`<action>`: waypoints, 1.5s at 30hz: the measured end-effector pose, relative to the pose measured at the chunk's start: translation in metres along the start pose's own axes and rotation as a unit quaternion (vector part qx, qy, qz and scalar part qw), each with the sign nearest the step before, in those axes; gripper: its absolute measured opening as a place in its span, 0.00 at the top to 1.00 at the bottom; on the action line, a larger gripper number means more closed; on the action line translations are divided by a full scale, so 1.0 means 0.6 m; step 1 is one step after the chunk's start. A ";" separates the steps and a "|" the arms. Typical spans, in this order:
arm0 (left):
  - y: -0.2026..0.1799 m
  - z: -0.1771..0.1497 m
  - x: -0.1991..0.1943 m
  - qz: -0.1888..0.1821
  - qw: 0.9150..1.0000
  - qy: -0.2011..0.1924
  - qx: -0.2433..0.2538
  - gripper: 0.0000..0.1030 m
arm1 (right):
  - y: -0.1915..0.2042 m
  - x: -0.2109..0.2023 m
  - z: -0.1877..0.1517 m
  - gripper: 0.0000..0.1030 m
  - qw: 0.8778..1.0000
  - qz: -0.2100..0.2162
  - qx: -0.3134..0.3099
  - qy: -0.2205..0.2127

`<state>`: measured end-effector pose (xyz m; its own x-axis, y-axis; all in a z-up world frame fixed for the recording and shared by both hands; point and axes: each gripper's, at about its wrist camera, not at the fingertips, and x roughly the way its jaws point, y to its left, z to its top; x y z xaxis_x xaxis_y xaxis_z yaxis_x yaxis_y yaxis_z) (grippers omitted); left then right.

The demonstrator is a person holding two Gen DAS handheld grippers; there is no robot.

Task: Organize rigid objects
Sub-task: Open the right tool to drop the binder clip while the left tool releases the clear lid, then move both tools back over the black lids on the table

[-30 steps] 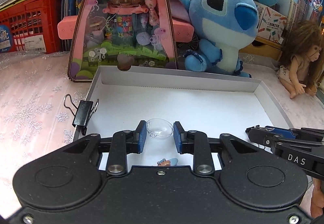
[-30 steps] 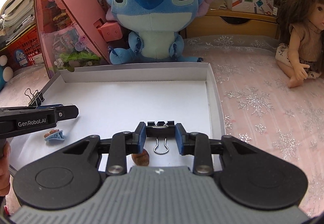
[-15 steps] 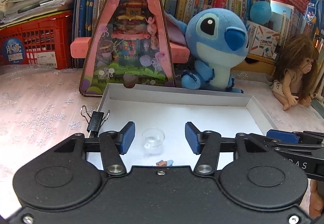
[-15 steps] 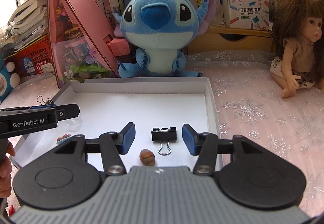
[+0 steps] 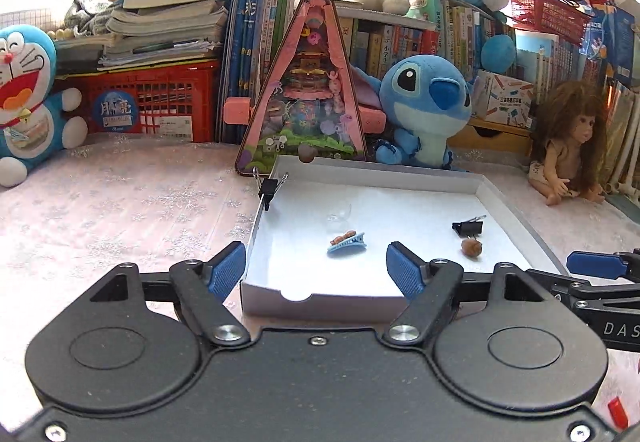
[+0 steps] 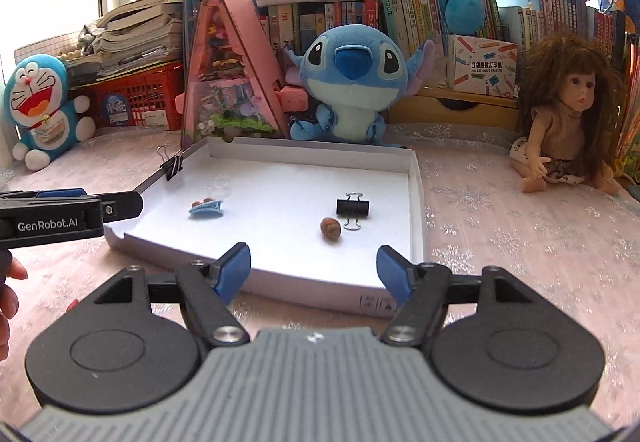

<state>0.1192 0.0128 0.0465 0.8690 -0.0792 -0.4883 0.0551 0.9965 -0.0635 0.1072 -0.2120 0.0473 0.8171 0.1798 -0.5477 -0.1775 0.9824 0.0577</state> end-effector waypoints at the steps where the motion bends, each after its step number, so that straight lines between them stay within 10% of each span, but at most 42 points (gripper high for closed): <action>1: -0.003 -0.008 -0.010 0.002 1.000 -0.003 0.007 0.23 | 0.002 -0.008 -0.007 0.21 1.000 0.003 0.000 -0.001; 26: -0.029 -0.139 -0.097 -0.019 0.993 0.025 0.113 0.21 | 0.036 -0.080 -0.125 0.19 0.999 0.031 0.005 -0.016; 45: -0.012 -0.157 -0.084 -0.037 0.995 0.035 0.082 0.24 | 0.051 -0.068 -0.147 0.19 0.999 0.047 -0.001 -0.014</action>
<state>0.0287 0.0070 -0.0105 0.8236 -0.1490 -0.5473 0.2026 0.9785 0.0385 0.0199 -0.1940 -0.0021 0.8115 0.2732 -0.5165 -0.2554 0.9609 0.1070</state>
